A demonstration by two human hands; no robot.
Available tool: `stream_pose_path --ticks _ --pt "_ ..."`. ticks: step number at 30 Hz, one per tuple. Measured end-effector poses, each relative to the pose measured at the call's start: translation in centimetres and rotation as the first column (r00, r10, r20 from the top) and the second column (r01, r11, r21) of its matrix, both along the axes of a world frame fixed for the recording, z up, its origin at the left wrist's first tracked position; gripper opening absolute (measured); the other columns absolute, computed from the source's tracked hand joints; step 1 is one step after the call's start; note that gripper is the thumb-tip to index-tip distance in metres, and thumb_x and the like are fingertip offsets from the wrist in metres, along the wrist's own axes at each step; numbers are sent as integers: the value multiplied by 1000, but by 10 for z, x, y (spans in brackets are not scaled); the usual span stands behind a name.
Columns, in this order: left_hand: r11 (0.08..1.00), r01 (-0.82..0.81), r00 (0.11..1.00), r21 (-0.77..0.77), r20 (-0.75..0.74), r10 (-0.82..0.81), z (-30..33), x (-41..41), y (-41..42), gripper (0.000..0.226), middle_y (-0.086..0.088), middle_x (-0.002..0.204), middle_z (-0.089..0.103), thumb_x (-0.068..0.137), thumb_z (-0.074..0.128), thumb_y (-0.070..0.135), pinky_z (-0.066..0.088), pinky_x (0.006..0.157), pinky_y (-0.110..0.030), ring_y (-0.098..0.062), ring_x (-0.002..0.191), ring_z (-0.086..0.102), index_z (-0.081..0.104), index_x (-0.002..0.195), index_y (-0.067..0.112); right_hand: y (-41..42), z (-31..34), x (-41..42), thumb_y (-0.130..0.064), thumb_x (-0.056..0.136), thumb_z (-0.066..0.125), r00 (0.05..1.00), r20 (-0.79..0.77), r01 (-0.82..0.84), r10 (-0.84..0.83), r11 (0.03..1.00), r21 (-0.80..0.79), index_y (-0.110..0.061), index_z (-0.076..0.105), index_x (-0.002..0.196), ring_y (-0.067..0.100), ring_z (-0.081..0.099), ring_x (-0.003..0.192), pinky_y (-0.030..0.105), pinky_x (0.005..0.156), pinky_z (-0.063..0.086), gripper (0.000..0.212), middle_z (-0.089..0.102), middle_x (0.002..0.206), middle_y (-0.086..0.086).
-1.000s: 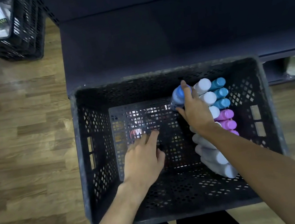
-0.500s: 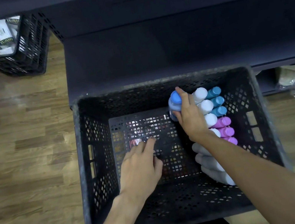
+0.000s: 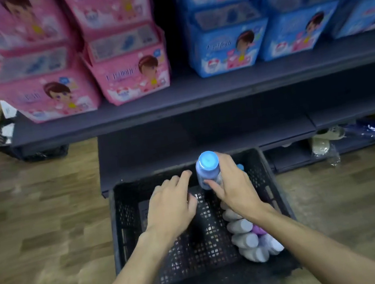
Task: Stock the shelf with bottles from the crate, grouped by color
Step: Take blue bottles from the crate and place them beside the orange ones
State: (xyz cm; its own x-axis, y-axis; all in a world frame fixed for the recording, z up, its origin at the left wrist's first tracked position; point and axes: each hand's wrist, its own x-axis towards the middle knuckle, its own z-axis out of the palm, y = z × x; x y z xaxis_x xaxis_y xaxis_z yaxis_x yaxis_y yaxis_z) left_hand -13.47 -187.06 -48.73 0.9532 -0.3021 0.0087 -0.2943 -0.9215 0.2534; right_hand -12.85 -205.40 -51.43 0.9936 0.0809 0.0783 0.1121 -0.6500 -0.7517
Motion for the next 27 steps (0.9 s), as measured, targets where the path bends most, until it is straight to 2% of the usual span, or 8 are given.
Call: stream_pose_path --ticks 2,4,9,16,21,25,27 --pt "1000 5 1000 -6 30 -5 23 8 -3 43 3 84 59 81 56 28 45 70 -36 -21 76 57 51 122 18 -4 32 -1 -25 90 66 997 63 -34 34 999 -4 -19 45 138 3 52 117 9 92 38 53 51 133 -11" --pt "1000 -4 998 -14 64 5 44 13 -5 42 2 87 60 82 54 29 44 69 -36 -23 79 58 50 123 18 -8 62 0 -23 88 70 992 115 -48 50 999 -24 -16 47 137 3 51 119 13 95 41 55 52 133 -8" --pt "1000 16 986 16 165 -18 96 28 -6 46 0 88 61 81 54 32 47 70 -39 -25 81 60 51 125 18 -12 133 9 -26 84 73 965 249 -60 85 992 -108 -13 52 132 11 56 108 32 81 54 54 51 128 -6" --pt "999 35 903 -11 430 -27 187 62 7 35 -2 86 64 89 53 39 44 63 -37 -29 78 61 56 116 17 -18 229 34 -40 83 72 903 415 -46 107 987 -153 -17 50 134 11 57 100 36 82 53 59 55 117 -6" --pt "999 43 837 25 545 -49 252 76 14 43 -2 80 62 86 33 46 45 61 -37 -28 73 60 55 110 18 -11 297 50 -43 82 72 876 470 -60 108 991 -116 -23 48 135 12 58 103 40 85 55 61 56 116 -9" --pt "997 35 779 62 624 -66 301 83 20 34 -4 83 64 88 50 40 46 63 -37 -30 76 61 57 113 17 -4 346 63 -48 80 70 859 503 -48 98 993 -112 -25 50 129 14 58 96 40 84 53 58 59 106 -7" --pt "996 33 766 78 638 -76 324 85 22 33 -4 86 64 86 53 37 47 65 -38 -30 79 61 57 112 17 0 368 69 -53 77 66 854 515 -35 78 995 -92 -28 51 125 15 59 92 41 81 55 56 59 102 -6"
